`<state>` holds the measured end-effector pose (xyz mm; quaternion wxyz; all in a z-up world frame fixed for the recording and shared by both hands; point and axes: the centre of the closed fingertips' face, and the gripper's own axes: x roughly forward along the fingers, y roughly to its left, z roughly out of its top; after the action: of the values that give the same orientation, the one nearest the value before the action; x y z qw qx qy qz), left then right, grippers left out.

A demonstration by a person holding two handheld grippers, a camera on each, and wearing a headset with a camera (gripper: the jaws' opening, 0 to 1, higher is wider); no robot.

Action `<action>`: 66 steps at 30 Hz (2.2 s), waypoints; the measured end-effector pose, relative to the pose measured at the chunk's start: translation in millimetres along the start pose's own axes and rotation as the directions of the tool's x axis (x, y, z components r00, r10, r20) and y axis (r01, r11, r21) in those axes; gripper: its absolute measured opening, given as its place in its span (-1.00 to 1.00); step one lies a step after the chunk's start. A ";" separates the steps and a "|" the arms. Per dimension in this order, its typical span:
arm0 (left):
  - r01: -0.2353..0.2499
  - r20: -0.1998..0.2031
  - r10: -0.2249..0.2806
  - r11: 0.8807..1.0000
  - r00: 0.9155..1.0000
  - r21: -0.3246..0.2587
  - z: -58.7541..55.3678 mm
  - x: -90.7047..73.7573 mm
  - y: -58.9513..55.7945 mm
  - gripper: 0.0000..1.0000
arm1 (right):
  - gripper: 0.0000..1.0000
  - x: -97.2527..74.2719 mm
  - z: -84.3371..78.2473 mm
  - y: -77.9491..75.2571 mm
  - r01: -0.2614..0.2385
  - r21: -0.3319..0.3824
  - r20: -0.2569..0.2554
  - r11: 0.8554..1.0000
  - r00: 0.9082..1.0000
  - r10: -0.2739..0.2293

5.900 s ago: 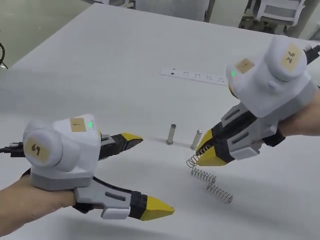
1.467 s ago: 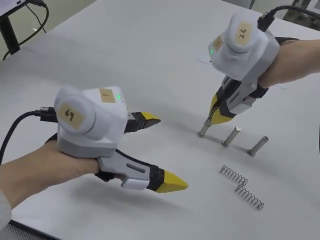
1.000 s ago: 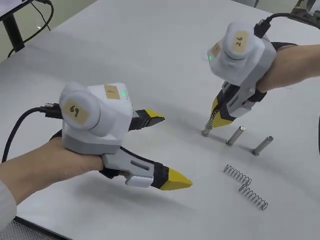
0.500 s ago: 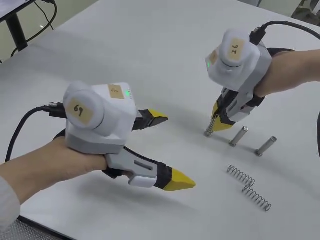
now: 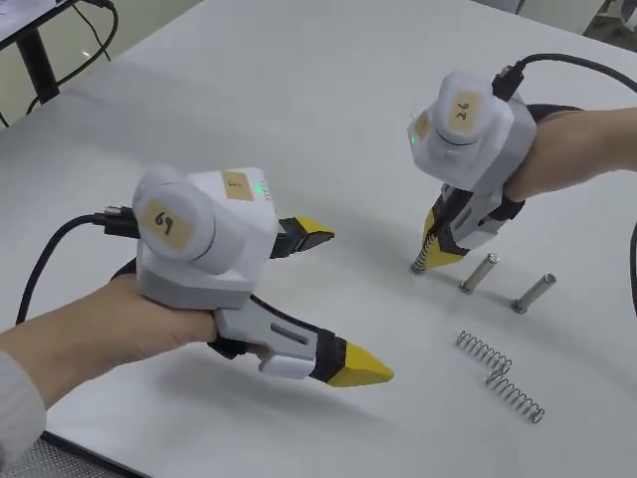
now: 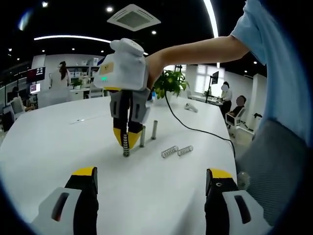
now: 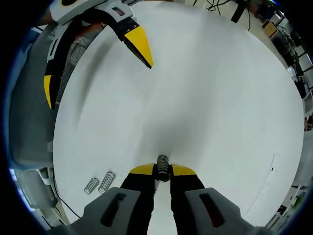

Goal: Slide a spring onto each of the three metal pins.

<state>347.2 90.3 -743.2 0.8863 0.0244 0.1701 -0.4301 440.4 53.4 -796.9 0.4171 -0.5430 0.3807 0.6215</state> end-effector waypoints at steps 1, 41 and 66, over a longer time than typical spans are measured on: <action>0.000 0.001 0.000 1.000 1.000 -0.003 0.2 0.0 0.1 0.79 | -0.84 0.0 0.2 -1.0 0.001 -0.001 0.000 1.000 1.000 -0.001; 0.006 -0.002 -0.006 1.000 1.000 -0.006 0.0 1.1 -3.8 0.82 | 0.90 -5.3 9.1 -5.3 0.103 0.038 0.132 0.994 0.985 -0.107; 0.026 -0.003 -0.026 1.000 1.000 -0.013 -1.7 2.9 -8.7 0.82 | 0.99 -86.3 0.3 17.5 0.178 0.353 0.433 0.919 0.839 -0.329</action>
<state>341.7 83.0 -744.9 0.8805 0.0170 0.1744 -0.4405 429.4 38.3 -710.9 0.6555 -0.3468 0.2771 0.6110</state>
